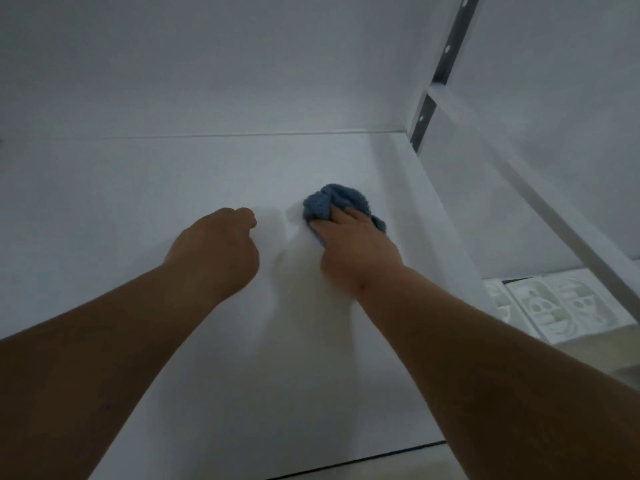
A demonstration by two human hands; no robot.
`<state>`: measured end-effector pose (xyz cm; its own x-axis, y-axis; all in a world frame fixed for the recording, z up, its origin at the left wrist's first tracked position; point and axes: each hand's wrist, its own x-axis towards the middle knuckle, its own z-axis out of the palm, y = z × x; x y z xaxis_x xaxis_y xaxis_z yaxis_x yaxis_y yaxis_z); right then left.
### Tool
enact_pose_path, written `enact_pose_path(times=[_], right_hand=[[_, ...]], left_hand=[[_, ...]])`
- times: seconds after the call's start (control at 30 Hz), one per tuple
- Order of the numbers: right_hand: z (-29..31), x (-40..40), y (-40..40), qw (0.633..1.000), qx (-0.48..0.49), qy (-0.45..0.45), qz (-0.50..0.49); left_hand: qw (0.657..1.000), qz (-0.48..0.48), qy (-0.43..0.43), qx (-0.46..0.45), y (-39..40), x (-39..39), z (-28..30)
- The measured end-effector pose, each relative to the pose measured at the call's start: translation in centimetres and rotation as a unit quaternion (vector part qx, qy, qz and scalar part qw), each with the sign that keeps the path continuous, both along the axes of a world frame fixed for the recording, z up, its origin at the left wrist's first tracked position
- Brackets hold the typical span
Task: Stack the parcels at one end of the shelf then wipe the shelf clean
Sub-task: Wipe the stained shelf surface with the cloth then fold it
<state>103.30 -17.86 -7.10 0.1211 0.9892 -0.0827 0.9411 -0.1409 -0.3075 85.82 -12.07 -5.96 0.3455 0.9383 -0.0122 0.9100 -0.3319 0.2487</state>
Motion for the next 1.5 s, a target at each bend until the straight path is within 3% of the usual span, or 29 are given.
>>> enact_pose_path(times=[0.13,0.33,0.5,0.7,0.9,1.13,1.3,1.5], right_hand=[[-0.6,-1.9,-0.3,0.996,0.027,-0.034,-0.072],[-0.8,-9.0,0.1,0.994,0.026,-0.017,0.108],[-0.7,-7.2,2.9,0.991,0.023,-0.007,0.13],[-1.2,-3.0,5.9,0.997,0.014,-0.008,0.071],[-1.4,3.1,6.9,1.0,-0.01,-0.015,-0.001],[-2.0,11.1,2.9,0.991,-0.026,-0.021,-0.133],[-1.3,10.5,1.5,0.979,-0.029,-0.021,-0.201],[0.8,7.0,-0.5,0.97,-0.092,-0.082,-0.211]], left_hand=[[1.0,-0.003,-0.001,0.002,0.2,0.0,0.0],[0.999,0.016,-0.052,0.001,1.0,-1.1,0.3],[0.997,-0.01,-0.063,0.034,1.8,-1.2,0.1],[0.993,-0.111,-0.022,0.037,4.1,2.5,-0.3],[0.987,-0.146,-0.054,0.034,4.3,7.5,0.2],[0.989,-0.148,0.027,-0.008,4.0,11.1,-0.7],[0.988,-0.147,0.042,-0.021,4.3,11.1,-0.5],[0.989,-0.139,-0.041,-0.036,3.2,9.6,-0.7]])
